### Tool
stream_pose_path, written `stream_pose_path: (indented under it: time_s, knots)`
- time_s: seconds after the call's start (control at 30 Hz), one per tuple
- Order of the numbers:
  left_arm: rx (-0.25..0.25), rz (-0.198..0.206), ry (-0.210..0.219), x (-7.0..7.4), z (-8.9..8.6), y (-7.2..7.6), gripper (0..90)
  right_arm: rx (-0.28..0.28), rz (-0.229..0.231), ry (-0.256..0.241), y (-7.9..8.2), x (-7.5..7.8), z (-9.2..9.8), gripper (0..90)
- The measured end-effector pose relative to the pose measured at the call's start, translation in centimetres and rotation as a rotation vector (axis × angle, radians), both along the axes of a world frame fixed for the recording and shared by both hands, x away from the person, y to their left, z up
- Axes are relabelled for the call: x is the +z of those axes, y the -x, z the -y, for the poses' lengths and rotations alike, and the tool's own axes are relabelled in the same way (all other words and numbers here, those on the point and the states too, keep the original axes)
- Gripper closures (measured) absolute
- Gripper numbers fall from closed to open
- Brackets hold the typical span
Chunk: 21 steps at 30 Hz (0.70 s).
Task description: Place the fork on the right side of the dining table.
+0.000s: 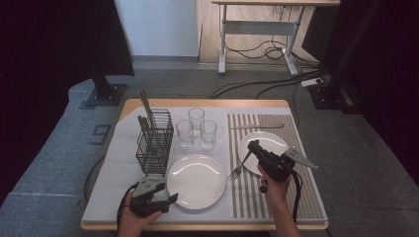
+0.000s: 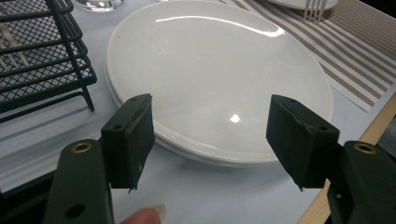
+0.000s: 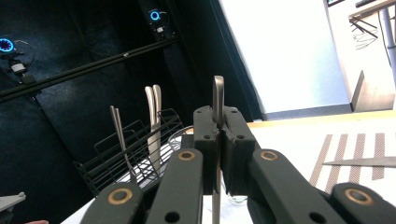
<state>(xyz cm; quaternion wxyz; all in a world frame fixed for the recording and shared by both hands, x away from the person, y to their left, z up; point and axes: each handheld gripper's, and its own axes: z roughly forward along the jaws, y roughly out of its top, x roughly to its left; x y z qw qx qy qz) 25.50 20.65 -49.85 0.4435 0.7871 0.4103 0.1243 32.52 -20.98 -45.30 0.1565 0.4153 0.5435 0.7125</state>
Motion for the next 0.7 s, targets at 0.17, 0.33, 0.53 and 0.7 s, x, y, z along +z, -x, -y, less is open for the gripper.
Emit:
stream_pose_path:
  time_s: [0.17,0.33,0.53,0.7]
  knots:
    - [-0.001,0.0,-0.001,0.0,0.0,0.0,32.3,-0.013,-0.003,-0.003,0.2,-0.2,0.5,85.5]
    - [-0.001,0.001,-0.001,0.1,0.0,0.0,32.2,-0.023,-0.005,-0.01,0.4,-0.3,0.8,85.5]
    - [-0.003,-0.004,-0.003,0.0,0.0,0.0,32.2,-0.035,-0.008,-0.016,0.7,-0.4,1.3,85.6]
    - [-0.006,-0.004,-0.005,0.0,0.0,0.0,32.2,-0.048,-0.007,-0.026,1.1,-0.4,1.9,85.5]
